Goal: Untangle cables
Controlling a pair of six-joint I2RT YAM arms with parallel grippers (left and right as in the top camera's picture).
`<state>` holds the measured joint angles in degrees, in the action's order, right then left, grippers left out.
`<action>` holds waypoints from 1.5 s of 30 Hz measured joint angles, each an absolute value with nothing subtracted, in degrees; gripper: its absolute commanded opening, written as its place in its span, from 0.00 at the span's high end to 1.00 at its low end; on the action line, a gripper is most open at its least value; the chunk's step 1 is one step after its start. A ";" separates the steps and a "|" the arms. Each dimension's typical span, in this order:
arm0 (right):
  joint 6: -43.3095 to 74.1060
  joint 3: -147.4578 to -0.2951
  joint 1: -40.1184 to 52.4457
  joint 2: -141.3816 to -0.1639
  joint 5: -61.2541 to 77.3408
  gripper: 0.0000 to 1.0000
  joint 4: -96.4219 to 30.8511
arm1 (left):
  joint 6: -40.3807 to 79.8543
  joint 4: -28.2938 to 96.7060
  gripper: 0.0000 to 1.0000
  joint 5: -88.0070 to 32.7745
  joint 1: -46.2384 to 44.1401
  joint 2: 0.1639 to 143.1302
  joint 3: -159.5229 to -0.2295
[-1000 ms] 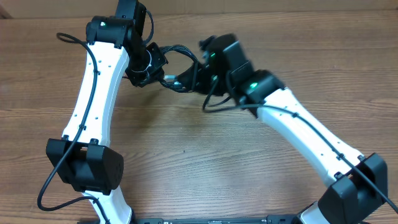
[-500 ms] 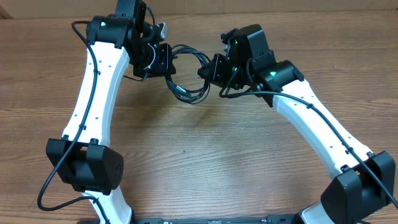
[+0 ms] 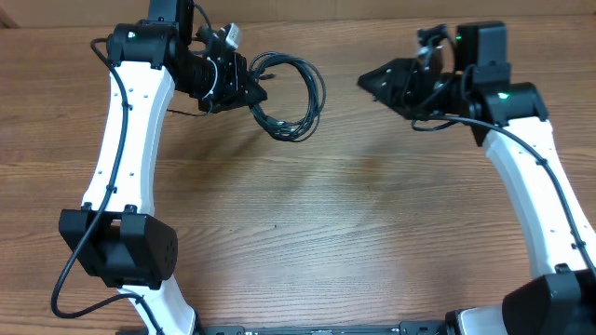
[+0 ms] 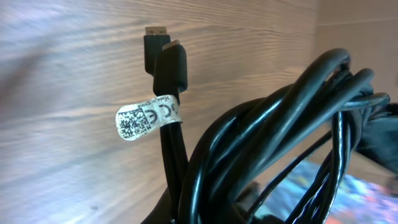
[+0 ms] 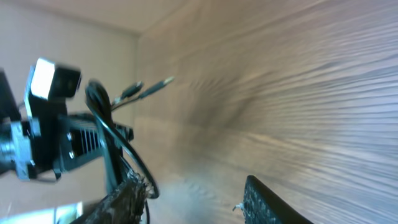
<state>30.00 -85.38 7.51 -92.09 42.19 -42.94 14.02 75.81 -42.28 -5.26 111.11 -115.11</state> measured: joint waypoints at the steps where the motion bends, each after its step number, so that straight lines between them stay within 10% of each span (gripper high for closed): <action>1: 29.28 -85.38 8.40 -92.79 43.42 0.51 -42.81 | 15.14 76.05 0.96 -44.05 -5.26 111.11 -115.11; 45: 31.92 -85.38 13.47 -94.48 53.84 0.56 -37.19 | 31.44 78.04 0.96 -52.73 -4.51 111.11 -115.11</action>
<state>31.92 -85.38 13.47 -94.48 53.84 -37.19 31.44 78.04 -52.73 -4.51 111.11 -115.11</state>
